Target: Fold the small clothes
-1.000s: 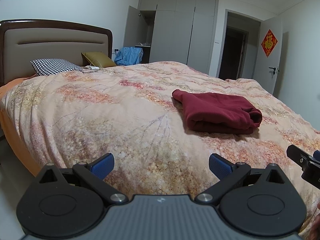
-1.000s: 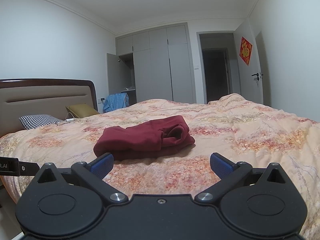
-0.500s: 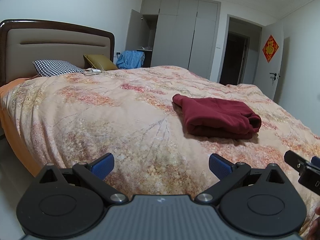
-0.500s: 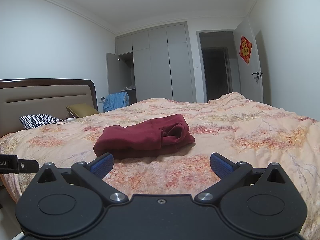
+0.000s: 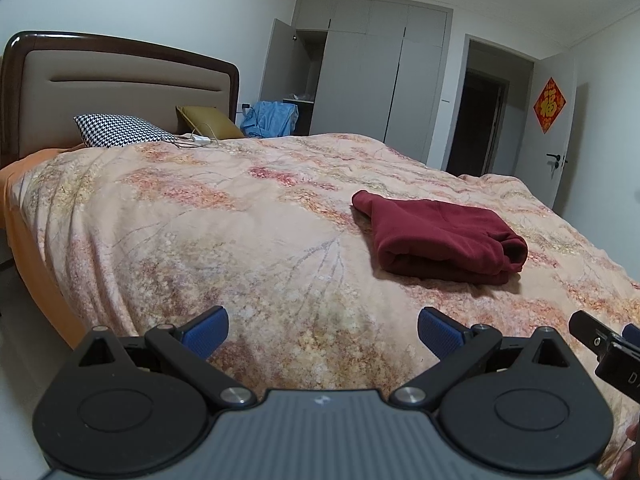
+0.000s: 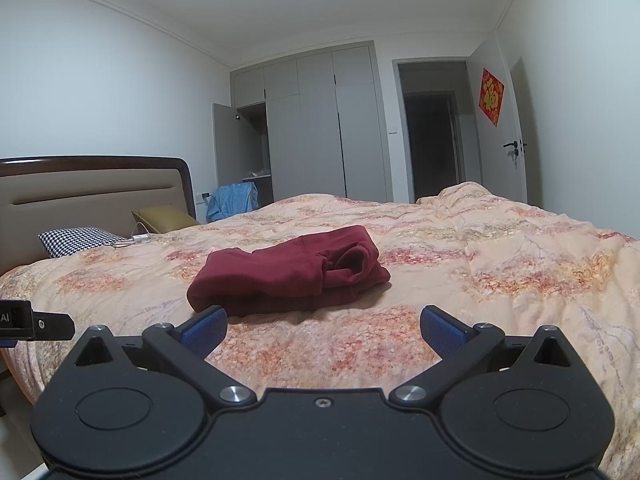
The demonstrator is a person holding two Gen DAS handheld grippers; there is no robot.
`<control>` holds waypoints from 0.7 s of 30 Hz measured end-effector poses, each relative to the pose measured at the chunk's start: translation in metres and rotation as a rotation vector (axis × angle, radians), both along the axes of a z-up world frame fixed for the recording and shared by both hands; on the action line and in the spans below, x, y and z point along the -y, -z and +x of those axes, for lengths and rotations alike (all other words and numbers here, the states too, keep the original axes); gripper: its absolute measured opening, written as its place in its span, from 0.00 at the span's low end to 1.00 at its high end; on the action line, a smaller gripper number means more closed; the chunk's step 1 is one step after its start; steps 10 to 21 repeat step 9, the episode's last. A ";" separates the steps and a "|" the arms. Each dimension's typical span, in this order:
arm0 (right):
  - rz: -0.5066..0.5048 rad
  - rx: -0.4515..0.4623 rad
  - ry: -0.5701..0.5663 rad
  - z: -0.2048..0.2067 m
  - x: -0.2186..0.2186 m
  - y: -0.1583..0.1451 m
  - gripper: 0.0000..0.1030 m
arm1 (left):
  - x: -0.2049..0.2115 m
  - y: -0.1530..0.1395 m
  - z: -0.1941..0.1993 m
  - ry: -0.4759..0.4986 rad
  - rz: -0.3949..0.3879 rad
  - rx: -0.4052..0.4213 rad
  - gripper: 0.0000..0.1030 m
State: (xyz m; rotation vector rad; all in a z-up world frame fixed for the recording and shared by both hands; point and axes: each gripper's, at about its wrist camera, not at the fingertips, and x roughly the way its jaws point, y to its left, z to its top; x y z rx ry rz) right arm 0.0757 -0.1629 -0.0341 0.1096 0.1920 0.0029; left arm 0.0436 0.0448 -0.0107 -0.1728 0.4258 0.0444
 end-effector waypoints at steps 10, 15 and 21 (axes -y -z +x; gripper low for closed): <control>0.006 -0.007 0.001 0.002 0.001 0.000 1.00 | 0.002 0.002 0.000 0.000 0.004 -0.012 1.00; 0.006 -0.007 0.001 0.002 0.001 0.000 1.00 | 0.002 0.002 0.000 0.000 0.004 -0.012 1.00; 0.006 -0.007 0.001 0.002 0.001 0.000 1.00 | 0.002 0.002 0.000 0.000 0.004 -0.012 1.00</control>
